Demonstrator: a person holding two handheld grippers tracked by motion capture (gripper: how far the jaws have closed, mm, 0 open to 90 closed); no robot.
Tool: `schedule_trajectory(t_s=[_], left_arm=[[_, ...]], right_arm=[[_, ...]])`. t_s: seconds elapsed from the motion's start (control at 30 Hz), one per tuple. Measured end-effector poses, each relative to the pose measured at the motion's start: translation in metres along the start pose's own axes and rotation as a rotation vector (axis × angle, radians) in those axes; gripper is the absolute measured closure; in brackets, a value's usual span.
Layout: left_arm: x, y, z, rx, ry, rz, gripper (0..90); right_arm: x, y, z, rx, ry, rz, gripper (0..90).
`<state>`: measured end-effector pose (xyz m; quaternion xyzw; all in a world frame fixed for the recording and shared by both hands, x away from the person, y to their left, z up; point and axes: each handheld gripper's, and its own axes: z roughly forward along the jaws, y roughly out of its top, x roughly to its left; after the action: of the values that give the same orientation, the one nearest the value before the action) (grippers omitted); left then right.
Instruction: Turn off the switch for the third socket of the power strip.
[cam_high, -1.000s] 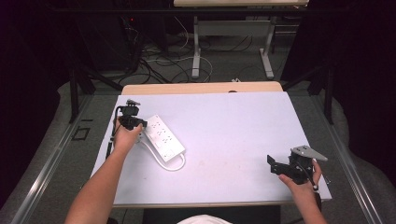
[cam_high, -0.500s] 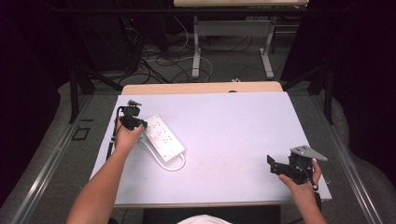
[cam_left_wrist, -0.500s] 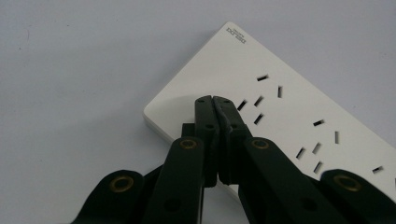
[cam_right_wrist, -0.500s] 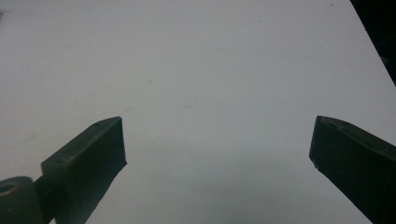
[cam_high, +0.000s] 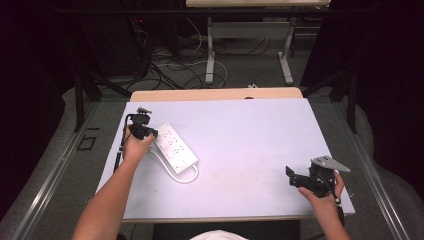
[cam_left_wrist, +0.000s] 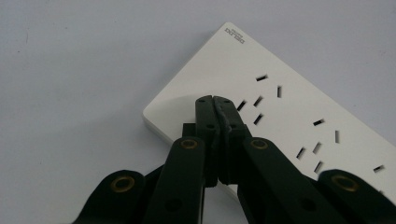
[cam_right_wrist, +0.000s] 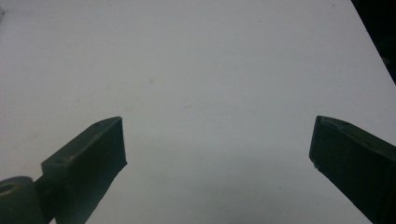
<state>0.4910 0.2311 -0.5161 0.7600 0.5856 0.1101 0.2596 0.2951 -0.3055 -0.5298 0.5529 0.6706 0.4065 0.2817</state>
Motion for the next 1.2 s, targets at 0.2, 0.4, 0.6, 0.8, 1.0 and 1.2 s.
schedule_trajectory(t_s=[0.2,0.4,0.6,0.8,1.0,1.2], left_arm=[[-0.0005,-0.0018,0.0033,-0.018,0.038,0.0,90.0],[0.0014,-0.0022,0.0032,-0.019,0.043,0.01,90.0],[0.0017,-0.0025,0.0034,-0.023,0.035,-0.005,90.0],[0.0015,-0.0019,0.0032,-0.018,0.035,-0.008,89.6],[0.0012,-0.0008,0.0033,-0.017,0.035,0.008,86.0],[-0.0004,0.0002,0.0044,-0.023,0.065,0.021,80.3]], right_arm=[[0.0006,-0.0003,0.0011,-0.012,-0.003,0.002,3.3],[-0.0002,0.0,0.0001,0.004,0.002,0.001,3.3],[0.0006,-0.0003,0.0012,-0.011,-0.003,0.001,3.3],[-0.0006,0.0,0.0005,0.003,0.001,-0.004,3.4],[-0.0003,-0.0001,0.0003,0.001,0.0,0.002,3.5],[-0.0002,0.0001,0.0,0.003,0.001,0.002,3.5]])
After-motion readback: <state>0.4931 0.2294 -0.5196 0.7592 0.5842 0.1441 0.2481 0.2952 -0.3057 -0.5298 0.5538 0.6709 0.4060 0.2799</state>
